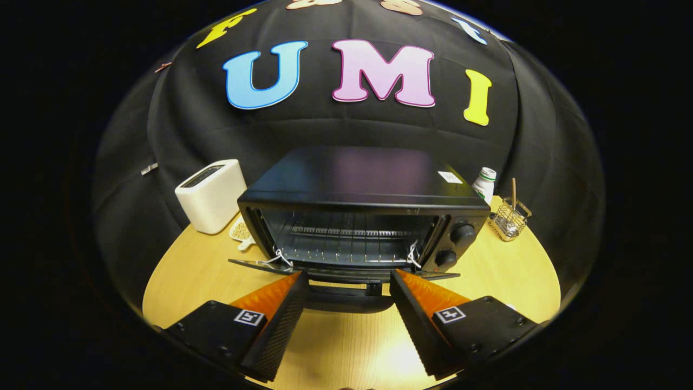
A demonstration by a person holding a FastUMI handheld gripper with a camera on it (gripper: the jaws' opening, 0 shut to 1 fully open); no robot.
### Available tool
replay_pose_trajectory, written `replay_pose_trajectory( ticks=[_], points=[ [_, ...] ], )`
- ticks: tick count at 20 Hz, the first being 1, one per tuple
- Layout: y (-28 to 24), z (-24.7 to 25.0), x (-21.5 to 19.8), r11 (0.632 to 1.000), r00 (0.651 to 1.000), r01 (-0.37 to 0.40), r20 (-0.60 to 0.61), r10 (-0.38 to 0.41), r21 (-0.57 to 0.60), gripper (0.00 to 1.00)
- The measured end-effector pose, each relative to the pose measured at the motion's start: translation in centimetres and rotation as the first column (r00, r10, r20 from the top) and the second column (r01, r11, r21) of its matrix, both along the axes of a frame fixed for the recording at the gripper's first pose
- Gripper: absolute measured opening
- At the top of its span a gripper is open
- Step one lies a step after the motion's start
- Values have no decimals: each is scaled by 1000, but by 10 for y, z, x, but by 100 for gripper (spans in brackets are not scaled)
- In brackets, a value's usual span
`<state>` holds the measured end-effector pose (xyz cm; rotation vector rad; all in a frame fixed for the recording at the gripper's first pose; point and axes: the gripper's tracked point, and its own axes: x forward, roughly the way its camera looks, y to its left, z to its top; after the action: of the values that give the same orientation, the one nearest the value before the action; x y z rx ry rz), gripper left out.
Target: Open the toaster oven, put the food inside, and close the toaster oven door.
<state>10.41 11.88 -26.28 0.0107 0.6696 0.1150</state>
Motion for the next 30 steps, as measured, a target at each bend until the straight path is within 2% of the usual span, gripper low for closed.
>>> replay_pose_trajectory(
  ticks=[5,7,9,14,17,20,25,30],
  points=[
    [-2,-41,-43,998,994,-49,-100,46,-33,98],
    [-14,-69,-63,998,982,-44,-183,36,-41,99],
    [-31,-78,-74,998,981,-16,-196,5,-55,99],
    [-73,-58,-86,998,985,-11,-175,-1,-68,99],
    [-99,-46,-94,999,985,1,-171,-7,-35,99],
    [-157,-42,-106,994,979,55,-189,-72,-93,99],
    [-235,-38,-117,984,959,160,-223,-174,-81,99],
    [-317,-65,-127,966,908,220,-332,-254,-139,99]
  ],
)
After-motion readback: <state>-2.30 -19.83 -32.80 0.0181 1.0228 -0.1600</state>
